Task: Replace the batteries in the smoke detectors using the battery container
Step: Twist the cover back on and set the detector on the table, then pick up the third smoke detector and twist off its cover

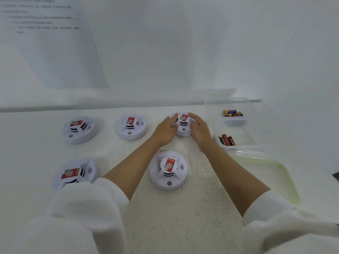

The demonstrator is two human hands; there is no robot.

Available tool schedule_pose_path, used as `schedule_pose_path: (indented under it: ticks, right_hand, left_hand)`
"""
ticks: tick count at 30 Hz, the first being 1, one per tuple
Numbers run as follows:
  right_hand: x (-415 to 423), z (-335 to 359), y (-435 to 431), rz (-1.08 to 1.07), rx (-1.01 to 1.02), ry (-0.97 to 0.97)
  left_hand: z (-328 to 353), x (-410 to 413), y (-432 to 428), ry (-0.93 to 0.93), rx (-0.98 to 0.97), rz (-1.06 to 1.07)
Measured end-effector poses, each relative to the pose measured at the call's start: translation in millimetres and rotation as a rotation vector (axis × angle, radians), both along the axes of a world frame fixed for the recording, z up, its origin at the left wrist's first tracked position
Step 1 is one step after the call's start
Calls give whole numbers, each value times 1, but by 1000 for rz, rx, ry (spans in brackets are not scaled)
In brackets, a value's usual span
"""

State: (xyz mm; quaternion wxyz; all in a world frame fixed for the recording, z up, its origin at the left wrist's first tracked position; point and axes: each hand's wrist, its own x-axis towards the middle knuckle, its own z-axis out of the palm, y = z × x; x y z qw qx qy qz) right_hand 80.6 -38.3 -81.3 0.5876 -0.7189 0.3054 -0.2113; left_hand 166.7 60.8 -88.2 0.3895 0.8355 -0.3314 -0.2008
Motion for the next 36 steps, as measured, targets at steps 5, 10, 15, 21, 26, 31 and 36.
schedule_pose_path:
  ticks: [5,10,15,21,26,31,36]
  right_hand:
    - [-3,-1,7,-63,-201,66]
    - [-2,15,32,-168,-556,41]
    - [14,29,59,70,-488,-86]
    - [41,24,88,422,-332,69]
    - [66,12,100,507,-307,194]
    - [72,4,98,451,-281,233]
    - [79,-4,93,426,-318,290]
  left_hand:
    - [9,-5,8,73,-144,49]
    - [23,6,41,88,-335,170]
    - [43,35,97,-32,-370,258]
    - [37,68,148,92,-261,239]
    - [25,84,168,125,-108,94]
    - [17,97,168,120,-23,-26]
    - [17,99,160,132,18,-91]
